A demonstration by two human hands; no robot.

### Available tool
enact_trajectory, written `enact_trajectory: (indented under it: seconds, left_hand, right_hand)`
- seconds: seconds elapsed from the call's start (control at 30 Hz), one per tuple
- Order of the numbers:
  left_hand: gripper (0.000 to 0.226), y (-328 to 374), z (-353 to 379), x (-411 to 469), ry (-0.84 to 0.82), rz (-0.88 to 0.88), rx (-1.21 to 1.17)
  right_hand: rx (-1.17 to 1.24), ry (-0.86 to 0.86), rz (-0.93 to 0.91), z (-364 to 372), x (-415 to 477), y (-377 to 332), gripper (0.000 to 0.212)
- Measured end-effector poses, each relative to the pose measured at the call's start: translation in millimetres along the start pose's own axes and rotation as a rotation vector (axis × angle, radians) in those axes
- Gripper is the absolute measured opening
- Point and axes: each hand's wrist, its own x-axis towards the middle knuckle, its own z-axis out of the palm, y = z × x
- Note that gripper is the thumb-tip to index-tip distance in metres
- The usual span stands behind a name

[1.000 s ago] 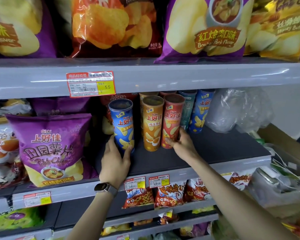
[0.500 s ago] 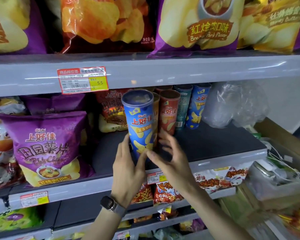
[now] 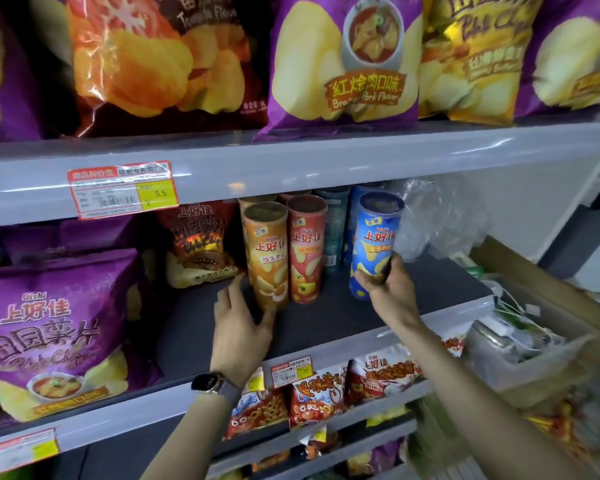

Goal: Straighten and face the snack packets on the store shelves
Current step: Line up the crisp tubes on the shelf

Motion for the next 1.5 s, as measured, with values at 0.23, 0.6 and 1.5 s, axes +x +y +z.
enact_trajectory:
  seconds: [0.23,0.6,1.5]
  left_hand:
    - [0.074,-5.3,11.2,-1.6,-0.094,-0.003,0.186]
    - [0.067,-6.4,13.4,-0.8,-0.086,-0.012,0.223]
    - [0.034,260.3,-25.3,-53.3,-0.005,0.194,0.427]
  right_hand:
    - [-0.054,-0.018,0.056,-0.2,43.9,14.6,0.04]
    - [-0.082,-0.067,0.095,-3.2,57.3,20.1,0.04]
    - [-0.745,-0.058,-0.497,-188.1,-24.7,-119.3,0.041]
